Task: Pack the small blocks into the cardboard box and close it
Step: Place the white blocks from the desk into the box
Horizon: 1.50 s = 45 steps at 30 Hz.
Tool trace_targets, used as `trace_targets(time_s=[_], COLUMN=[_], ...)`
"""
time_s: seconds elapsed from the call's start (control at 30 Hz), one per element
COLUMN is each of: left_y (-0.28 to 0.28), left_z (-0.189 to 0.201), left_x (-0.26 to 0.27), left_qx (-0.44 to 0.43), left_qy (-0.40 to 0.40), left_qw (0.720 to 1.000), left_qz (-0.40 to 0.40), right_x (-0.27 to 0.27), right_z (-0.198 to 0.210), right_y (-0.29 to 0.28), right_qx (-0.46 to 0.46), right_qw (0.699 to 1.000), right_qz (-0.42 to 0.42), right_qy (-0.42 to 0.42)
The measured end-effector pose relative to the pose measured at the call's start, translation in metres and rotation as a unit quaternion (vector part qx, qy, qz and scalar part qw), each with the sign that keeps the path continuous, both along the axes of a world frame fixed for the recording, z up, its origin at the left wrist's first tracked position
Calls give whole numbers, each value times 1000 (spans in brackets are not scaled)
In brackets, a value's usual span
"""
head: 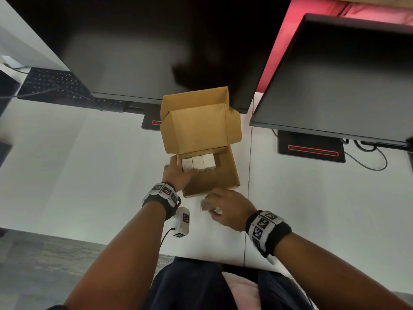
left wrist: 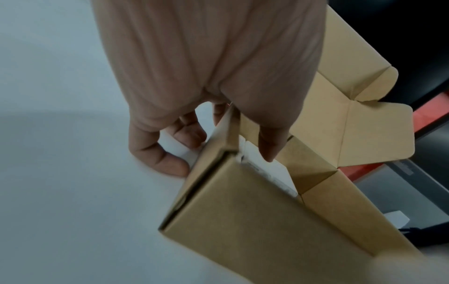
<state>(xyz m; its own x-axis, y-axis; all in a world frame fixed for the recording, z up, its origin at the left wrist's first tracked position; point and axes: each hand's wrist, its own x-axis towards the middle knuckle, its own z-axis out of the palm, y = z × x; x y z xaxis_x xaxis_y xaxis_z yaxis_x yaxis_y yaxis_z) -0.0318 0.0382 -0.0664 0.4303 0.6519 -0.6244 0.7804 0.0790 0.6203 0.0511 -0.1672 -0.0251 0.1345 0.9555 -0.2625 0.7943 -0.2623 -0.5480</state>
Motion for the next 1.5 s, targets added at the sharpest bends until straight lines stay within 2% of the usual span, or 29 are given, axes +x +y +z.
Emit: trace_targets(time_s=[0.1,0.2,0.33,0.43,0.5,0.6,0.7,0.8,0.97,1.2,1.3,1.4,1.5], left_y=[6,8,7,7,7,9,7,7,7,6,11,15,11], left_z=[-4,-7,-9,-9,-8,-8,-6,-5,-2,1,-9,-14,5], left_x=[4,8,9,7,7,5,6,9,10,10,6,4,2], left_qx=[1,4,16,18,14,13,20,34,28,1,-25,-61,-93], left_qy=[12,23,27,30,30,31,28,26,26,19,10,-1,-13], left_qw=[1000,1000,999,999,999,999,999,998,999,1000,1000,998,994], left_qz=[3,4,-2,-7,-11,-18,-31,-37,-36,-16,-4,30,62], right_x=[19,41,49,43,41,38,38,42,42,47,51,47,32], right_z=[21,33,35,34,31,23,15,6,-4,-3,10,20,19], right_y=[2,22,60,85,96,106,104,96,79,67,55,31,4], right_qx=[43,53,-47,-129,-162,-178,-177,-165,-105,-81,-13,39,-24], right_qw=[993,985,975,964,955,951,954,962,974,982,986,995,999], right_qz=[-103,-161,-160,-127,-139,-168,-159,-164,-179,-155,-151,-86,23], right_qy=[44,-34,-146,-196,-205,-189,-182,-140,-95,-71,-64,-32,2])
